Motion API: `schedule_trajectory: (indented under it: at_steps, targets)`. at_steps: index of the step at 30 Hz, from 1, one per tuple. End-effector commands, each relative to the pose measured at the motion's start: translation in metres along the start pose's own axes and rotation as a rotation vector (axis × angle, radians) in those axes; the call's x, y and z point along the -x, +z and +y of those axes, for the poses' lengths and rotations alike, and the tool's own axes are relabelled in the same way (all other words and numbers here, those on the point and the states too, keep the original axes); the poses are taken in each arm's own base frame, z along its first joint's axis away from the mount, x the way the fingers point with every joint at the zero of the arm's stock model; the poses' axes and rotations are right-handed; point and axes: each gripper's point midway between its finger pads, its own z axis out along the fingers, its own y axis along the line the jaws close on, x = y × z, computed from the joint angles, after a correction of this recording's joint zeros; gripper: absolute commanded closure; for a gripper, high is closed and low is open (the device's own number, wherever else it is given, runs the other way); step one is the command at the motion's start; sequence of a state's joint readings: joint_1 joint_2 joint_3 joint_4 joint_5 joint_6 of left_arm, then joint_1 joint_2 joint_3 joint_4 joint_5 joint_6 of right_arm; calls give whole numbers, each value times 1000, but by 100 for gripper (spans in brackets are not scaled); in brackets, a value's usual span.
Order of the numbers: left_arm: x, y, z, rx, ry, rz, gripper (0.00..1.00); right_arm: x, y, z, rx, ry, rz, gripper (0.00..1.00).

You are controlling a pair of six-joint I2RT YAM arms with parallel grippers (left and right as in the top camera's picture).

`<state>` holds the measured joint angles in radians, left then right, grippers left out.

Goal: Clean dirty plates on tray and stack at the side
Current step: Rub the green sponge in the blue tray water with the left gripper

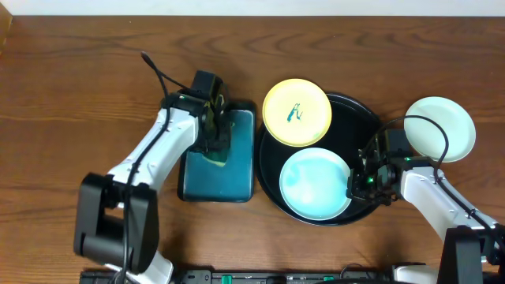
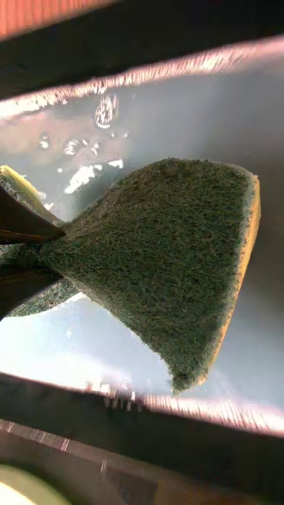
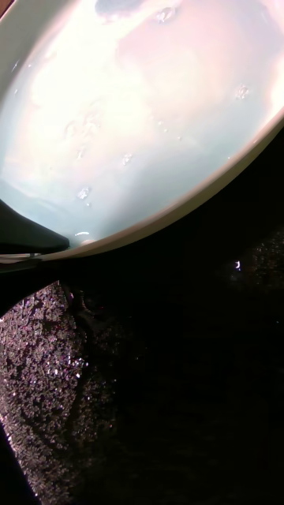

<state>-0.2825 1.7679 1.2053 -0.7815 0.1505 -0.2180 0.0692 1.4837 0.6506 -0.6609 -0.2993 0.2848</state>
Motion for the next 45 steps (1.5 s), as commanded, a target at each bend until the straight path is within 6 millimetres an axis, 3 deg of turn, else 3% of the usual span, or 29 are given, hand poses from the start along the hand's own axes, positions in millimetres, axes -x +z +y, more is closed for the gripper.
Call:
schedule_trajectory:
  at_steps: [1, 8, 16, 20, 21, 23, 30, 31, 34, 35, 45]
  targets:
    - [-11, 23, 9, 35, -30, 69, 92, -19, 13, -24, -113, 11, 59, 99]
    - [-20, 50, 14, 58, -37, 146, 92, -19, 13, -24, -114, 10, 58, 99]
    - [-22, 53, 15, 61, -38, 159, 91, -16, 13, -23, -110, 8, 48, 99]
    - [-22, 53, 15, 61, -38, 158, 83, -16, 13, -23, -110, 8, 47, 99]
    - [-22, 53, 15, 61, -38, 159, 75, -16, 13, -23, -110, 7, 46, 99]
    - [-22, 53, 15, 61, -38, 158, 67, -15, 13, -23, -109, 7, 44, 99]
    - [-22, 53, 15, 61, -38, 158, 66, -14, 13, -23, -107, 5, 37, 99]
    - [-22, 53, 15, 61, -38, 158, 67, -13, 13, -23, -107, 5, 37, 99]
    - [-22, 53, 15, 61, -38, 159, 90, -13, 13, -22, -106, 4, 34, 99]
    - [-22, 53, 15, 61, -38, 159, 92, -13, 14, -22, -106, 4, 34, 99]
    - [-22, 53, 15, 61, -38, 159, 93, -12, 14, -22, -105, 2, 30, 99]
